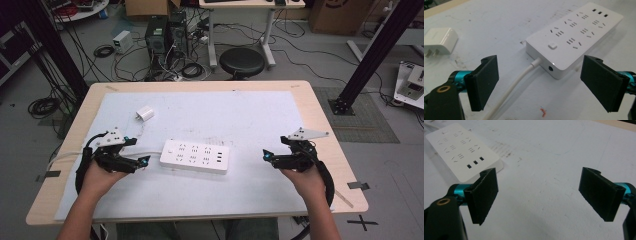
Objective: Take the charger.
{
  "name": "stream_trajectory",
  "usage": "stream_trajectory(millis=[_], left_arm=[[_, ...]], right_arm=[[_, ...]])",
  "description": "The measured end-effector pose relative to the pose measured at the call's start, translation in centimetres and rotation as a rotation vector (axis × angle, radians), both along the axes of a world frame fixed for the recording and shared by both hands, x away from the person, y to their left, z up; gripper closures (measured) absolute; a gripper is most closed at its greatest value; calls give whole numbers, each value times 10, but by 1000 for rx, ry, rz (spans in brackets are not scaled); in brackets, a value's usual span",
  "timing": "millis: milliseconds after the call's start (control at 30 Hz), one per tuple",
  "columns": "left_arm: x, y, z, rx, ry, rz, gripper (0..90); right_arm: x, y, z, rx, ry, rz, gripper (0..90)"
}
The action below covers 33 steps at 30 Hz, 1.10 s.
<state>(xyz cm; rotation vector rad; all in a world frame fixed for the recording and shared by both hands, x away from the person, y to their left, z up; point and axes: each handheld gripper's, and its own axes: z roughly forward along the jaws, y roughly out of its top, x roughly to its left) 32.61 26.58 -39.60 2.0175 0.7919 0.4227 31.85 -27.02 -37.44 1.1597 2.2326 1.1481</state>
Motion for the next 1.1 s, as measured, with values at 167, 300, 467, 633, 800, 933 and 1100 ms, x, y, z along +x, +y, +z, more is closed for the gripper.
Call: stream_trajectory(millis=[167, 300, 467, 633, 800, 933, 1100], left_arm=[[-1, 1, 6, -19, -7, 25, 152], [-2, -3, 11, -14, -14, 15, 152], [-1, -6, 13, -5, -21, 11, 152], [-1, -5, 14, -14, -25, 7, 152], [1, -6, 13, -11, -27, 10, 152], [5, -6, 15, -7, -24, 18, 152], [19, -2, 30, 4, -28, 39, 152]], right_arm=[[-2, 4, 7, 0, -16, 14, 163], [-3, 5, 7, -4, -8, 20, 163], [-3, 2, 0, 0, 4, 10, 163], [-3, 2, -6, 11, 14, 11, 163], [-4, 3, -5, 7, 5, 13, 163], [-3, 3, -5, 14, 8, 2, 163], [-5, 3, -3, 3, 3, 9, 163]])
